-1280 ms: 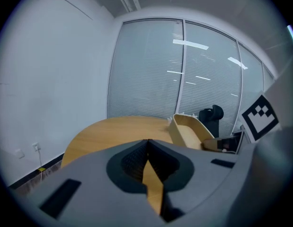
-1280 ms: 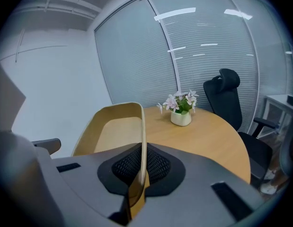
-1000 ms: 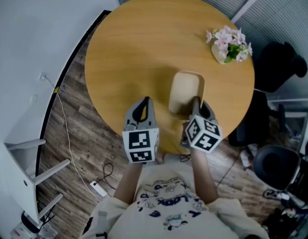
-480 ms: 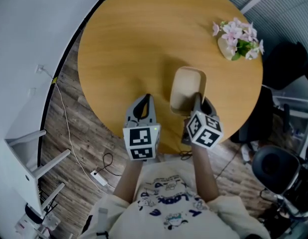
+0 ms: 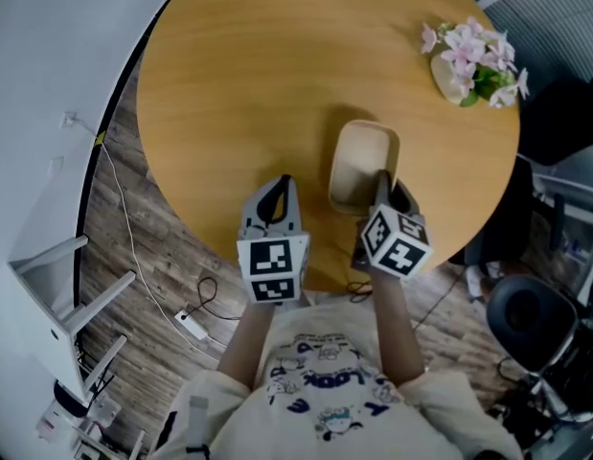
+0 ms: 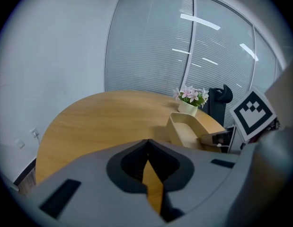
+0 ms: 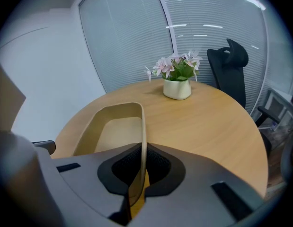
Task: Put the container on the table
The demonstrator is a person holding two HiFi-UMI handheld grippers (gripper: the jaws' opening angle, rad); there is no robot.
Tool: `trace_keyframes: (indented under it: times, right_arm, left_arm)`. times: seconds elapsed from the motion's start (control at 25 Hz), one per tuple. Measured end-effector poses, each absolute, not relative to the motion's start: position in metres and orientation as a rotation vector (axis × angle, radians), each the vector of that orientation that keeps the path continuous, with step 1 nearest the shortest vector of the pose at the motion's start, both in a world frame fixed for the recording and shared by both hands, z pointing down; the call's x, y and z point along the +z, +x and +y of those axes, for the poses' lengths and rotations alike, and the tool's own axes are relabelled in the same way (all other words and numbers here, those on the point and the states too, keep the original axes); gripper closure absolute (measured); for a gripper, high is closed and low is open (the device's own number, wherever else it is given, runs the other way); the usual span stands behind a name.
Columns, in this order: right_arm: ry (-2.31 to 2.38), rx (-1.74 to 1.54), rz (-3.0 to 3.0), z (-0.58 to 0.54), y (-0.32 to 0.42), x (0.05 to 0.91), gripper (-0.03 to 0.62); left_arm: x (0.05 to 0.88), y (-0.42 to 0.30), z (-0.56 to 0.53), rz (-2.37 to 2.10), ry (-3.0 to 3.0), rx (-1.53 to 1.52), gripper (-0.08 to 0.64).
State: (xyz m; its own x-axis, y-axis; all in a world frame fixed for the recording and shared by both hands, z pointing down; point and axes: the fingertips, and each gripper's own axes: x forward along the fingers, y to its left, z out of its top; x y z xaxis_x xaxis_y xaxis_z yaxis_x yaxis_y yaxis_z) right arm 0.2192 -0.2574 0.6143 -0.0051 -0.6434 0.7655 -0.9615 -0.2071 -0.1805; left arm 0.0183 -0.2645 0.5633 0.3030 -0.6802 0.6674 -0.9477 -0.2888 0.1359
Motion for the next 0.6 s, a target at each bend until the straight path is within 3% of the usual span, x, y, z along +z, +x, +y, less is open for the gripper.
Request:
trace_keyframes:
  times: [0.6]
  right_arm:
    - [1.821, 1.098, -1.579, -0.255, 0.214, 0.643, 0.584]
  left_arm:
    - [0.591, 0.015, -0.256, -1.404, 2.000, 0.718, 0.557]
